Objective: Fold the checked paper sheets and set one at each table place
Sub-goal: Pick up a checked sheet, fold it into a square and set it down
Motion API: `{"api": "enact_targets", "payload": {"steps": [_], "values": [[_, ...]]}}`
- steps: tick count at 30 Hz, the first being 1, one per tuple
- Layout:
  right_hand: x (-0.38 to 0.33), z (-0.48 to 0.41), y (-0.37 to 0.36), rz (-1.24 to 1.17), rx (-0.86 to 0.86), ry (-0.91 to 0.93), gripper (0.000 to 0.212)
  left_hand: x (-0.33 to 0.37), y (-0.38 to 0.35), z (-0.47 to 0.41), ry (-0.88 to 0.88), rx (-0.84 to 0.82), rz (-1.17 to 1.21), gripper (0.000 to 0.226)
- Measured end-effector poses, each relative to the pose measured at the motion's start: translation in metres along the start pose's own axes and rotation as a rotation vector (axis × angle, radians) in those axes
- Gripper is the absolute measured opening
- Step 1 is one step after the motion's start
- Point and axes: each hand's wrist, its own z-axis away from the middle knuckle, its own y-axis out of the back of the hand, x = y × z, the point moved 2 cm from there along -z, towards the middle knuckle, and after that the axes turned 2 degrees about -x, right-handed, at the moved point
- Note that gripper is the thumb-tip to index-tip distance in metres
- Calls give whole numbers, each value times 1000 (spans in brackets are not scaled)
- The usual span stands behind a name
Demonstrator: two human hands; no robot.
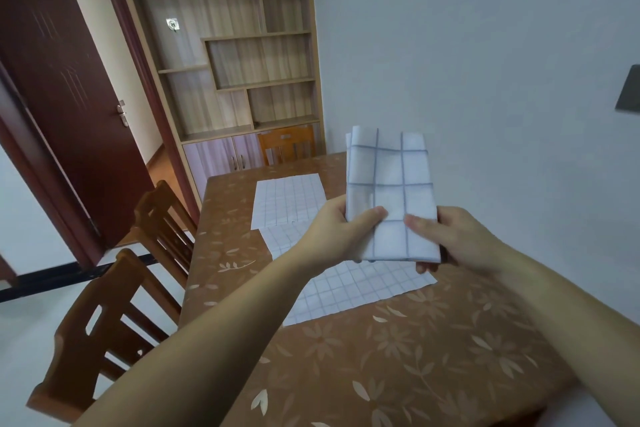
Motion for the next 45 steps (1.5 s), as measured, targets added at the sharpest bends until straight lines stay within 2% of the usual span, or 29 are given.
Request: {"api": "enact_targets", "payload": {"steps": [2,4,7,11,14,17,21,25,29,33,37,40,42,45], "values": [[4,-1,3,94,-35,-28,25,0,4,-1,-22,-24,-65,9],[5,-1,4,156,12,-32,29,-1,6,-1,-29,-11,-74,8],[2,-2,3,147,89,14,29,-4,7,0,-5,-40,9,9],[2,-1,3,95,171,30,25,-8,11,0,-8,-67,5,7],[4,-1,-3,34,177,5,19,-7,11,-1,2,38,208,16],[6,-4,-10,13,271,50,21,-7,-1,1,125,54,497,22],[10,-6,-20,-2,341,93,21,-11,-16,3,55,-21,299,13],[11,-5,-16,-25,363,92,32,-13,-10,1,10,-45,162,4],[8,-7,1,-180,494,68,32,-15,4,2,9,-105,103,2],[9,-8,5,-161,536,79,35,-14,6,3,104,47,233,11],[19,-4,-16,54,393,82,46,-8,0,-2,233,315,393,17],[22,1,-20,87,310,74,44,-9,8,-5,155,435,267,27],[22,3,-16,47,297,92,34,-10,16,-5,81,458,186,29],[24,-1,5,-120,422,74,16,-9,25,-3,-32,410,95,25]]}}
